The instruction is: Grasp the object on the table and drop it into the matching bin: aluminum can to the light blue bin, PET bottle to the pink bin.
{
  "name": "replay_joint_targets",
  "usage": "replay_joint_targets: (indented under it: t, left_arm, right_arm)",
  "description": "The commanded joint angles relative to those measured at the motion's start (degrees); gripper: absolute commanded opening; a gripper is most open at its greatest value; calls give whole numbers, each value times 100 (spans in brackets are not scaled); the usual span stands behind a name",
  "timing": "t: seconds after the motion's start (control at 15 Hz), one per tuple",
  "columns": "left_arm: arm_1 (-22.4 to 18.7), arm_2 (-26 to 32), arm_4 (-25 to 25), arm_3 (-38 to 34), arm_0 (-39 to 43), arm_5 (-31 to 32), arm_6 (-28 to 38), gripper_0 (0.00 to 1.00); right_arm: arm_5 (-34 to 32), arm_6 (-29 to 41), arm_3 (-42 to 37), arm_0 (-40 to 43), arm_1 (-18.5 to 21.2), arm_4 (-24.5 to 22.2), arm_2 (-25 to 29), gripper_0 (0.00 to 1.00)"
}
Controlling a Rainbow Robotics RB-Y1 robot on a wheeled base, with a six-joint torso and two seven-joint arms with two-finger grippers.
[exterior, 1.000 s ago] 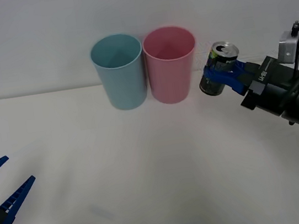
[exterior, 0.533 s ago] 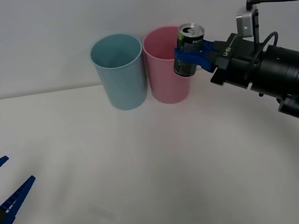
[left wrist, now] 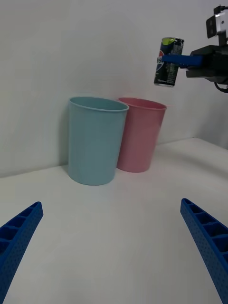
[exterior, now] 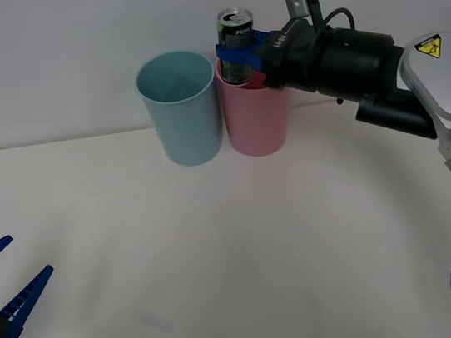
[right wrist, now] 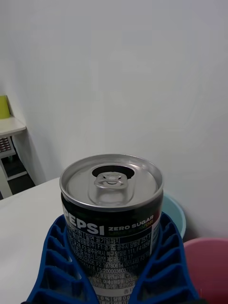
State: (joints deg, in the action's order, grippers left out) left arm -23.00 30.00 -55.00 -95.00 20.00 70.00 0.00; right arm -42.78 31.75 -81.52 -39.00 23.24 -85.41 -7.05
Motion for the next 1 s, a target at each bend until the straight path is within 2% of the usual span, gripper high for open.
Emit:
replay_joint_targets:
  t: [0.07, 0.27, 0.47, 0.73, 1.0]
  left_arm:
    - [0, 0, 0, 0, 0, 0, 0, 100]
    - [0, 0, 0, 0, 0, 0, 0, 100]
    - [0, 0, 0, 0, 0, 0, 0, 100]
    - [0, 0, 0, 0, 0, 0, 0, 100]
    - [0, 0, 0, 0, 0, 0, 0, 100]
  right_arm:
    - [24, 33, 840, -679, -364, -318, -24, 0]
    - [332, -55, 1772, -1391, -742, -512, -104, 0]
    - [1228, -143, 2431, -1857, -962, -441, -596, 0]
    - [1791, -231, 2721, -2024, -1190, -415, -815, 0]
    - [2063, -301, 2730, -2024, -1225, -424, -912, 0]
